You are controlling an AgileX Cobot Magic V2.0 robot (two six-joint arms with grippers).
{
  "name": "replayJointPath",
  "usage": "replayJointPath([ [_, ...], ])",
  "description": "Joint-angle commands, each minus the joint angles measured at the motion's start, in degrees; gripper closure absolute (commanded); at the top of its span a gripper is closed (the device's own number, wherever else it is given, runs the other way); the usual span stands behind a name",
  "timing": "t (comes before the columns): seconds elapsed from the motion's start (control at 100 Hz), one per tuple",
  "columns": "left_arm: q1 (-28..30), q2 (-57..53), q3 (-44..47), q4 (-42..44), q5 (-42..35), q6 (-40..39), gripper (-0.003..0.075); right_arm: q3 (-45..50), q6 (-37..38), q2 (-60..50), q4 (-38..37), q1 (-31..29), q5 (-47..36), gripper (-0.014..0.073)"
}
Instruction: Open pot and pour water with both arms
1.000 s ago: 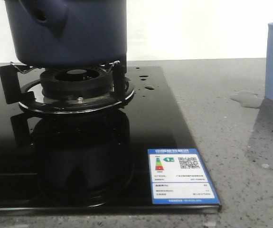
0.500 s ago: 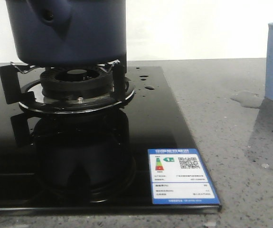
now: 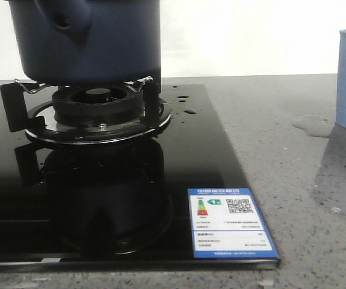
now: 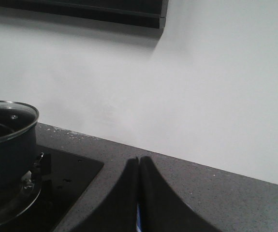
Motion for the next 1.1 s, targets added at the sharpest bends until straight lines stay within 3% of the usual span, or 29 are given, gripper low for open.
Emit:
replayJointPath([
  [0.0,-0.08,-6.79,5.75,-0.78,-4.75,-1.21,0.0697,2.24,-2.68,-3.48,0.06,-0.18,-4.12,0.0659],
  [0.23,-0.08,-22.60,29.23,-1.02,-6.83,-1.21,0.0739,17.66,-2.67,-16.72,0.06,-0.18,-7.78,0.0659],
  [0.39,-0.08,-29.81,37.63,-1.31,-7.57,-1.21,0.0739,23.26,-2.67,-22.85,1.06,-0.18,-7.76,0.0659],
  [1.09,-0.08,-33.10,39.96,-1.31,-7.46,-1.21,0.0739,24.01,-2.67,-23.58,1.06,-0.18,-8.60,0.0659],
])
